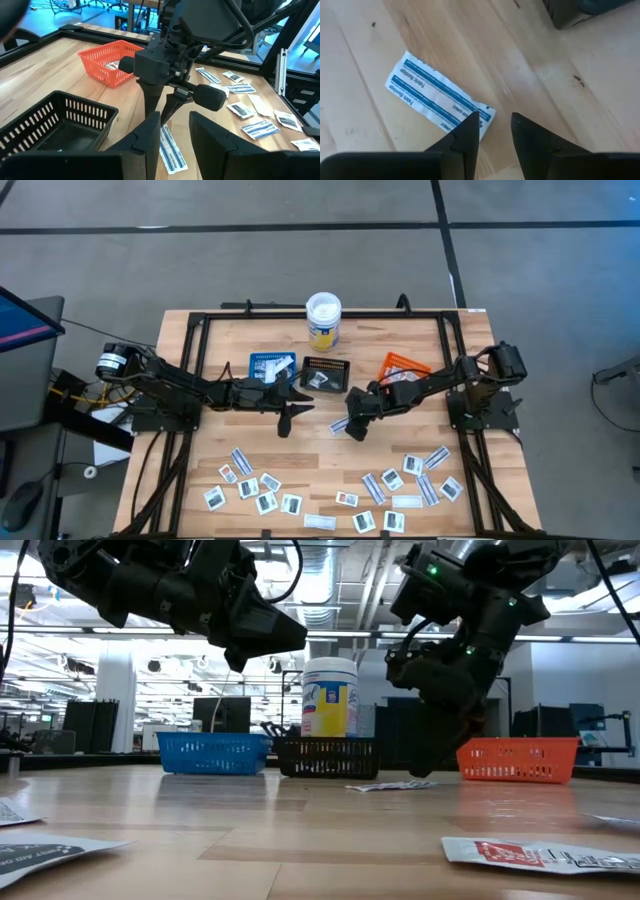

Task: Pick & Place First Aid Supplies
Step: Put the blue bandage into the blue bin

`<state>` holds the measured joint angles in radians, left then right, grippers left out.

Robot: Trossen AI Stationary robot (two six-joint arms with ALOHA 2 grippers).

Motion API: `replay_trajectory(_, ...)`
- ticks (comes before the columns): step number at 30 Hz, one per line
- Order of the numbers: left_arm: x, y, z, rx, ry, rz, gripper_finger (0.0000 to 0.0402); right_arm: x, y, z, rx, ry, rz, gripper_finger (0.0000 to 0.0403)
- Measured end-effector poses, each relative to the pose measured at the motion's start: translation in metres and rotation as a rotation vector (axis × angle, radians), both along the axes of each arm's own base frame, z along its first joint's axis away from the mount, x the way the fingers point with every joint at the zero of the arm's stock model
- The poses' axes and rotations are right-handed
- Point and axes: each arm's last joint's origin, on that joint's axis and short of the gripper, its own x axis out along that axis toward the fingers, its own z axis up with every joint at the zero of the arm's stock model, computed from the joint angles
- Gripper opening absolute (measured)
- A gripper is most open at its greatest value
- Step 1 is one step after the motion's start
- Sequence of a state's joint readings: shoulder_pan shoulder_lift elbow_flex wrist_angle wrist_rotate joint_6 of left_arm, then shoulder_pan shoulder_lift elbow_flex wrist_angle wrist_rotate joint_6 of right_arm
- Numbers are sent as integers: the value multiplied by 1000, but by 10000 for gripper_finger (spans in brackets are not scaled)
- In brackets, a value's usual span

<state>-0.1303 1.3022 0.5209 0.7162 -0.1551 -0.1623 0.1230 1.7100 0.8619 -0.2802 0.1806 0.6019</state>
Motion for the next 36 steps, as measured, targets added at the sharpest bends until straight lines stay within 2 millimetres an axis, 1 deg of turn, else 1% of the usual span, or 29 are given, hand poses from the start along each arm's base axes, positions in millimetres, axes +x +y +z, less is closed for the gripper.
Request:
replay_trajectory(8, 0, 0, 0, 0, -1, 0, 104, 3, 5, -8, 27, 1, -31, 109)
replay_trajectory(12, 0, 0, 0, 0, -2, 0, 104, 5, 6, -11, 27, 0, -7, 109)
replay_trajectory(14, 0, 0, 0, 0, -3, 0, 104, 6, 6, -11, 7, 0, 41, 105)
replay_trajectory(16, 0, 0, 0, 0, -3, 0, 104, 6, 6, -12, -11, 6, 78, 94)
replay_trajectory(18, 0, 0, 0, 0, -2, 0, 104, 5, 5, -12, -23, 11, 102, 74)
replay_trajectory(22, 0, 0, 0, 0, -3, 0, 104, 6, 5, -12, -54, 16, 169, 17)
replay_trajectory(24, 0, 0, 0, 0, -3, 0, 104, 6, 5, -10, -92, 18, 257, 7)
replay_trajectory(26, 0, 0, 0, 0, -3, 0, 104, 6, 8, -9, -127, 31, 343, 10)
replay_trajectory(28, 0, 0, 0, 0, -3, 0, 104, 7, 11, -2, -161, 36, 418, 8)
replay_trajectory(30, 0, 0, 0, 0, -3, 1, 104, 12, 14, 9, -197, 6, 474, 3)
replay_trajectory(33, 0, 0, 0, 0, -3, 0, 104, 14, 18, 24, -289, -6, 493, 3)
replay_trajectory(36, 0, 2, 2, -2, -19, 9, 104, 13, 19, 41, -428, -18, 506, 1)
